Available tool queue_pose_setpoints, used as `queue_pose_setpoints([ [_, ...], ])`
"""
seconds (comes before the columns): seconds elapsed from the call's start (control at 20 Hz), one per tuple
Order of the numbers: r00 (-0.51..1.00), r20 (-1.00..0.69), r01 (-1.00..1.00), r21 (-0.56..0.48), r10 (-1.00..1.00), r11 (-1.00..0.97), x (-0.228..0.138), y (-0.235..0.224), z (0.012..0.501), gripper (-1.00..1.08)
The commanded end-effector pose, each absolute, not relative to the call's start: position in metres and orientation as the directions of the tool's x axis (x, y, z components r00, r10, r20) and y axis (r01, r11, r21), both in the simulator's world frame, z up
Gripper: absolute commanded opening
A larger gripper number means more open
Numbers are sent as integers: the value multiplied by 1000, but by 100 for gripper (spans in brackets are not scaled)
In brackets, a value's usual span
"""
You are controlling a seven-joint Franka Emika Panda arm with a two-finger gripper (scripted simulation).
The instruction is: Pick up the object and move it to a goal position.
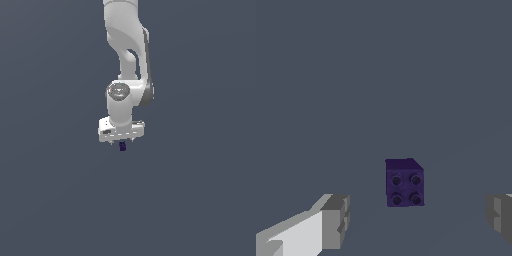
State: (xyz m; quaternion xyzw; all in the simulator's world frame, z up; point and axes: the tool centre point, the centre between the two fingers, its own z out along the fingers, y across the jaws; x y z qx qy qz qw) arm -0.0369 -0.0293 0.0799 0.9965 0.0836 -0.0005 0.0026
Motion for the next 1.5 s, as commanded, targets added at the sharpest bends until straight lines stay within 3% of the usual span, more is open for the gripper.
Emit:
queue_pose_setpoints([
  [0.0,984,0,180,1,180,-984,-40,-29,74,100],
  [1.1,983,0,184,0,184,-983,-42,-28,22,100],
  [1.15,983,0,184,0,184,-983,-42,-28,22,-100],
  [1.45,983,0,184,0,184,-983,-42,-28,22,-100],
])
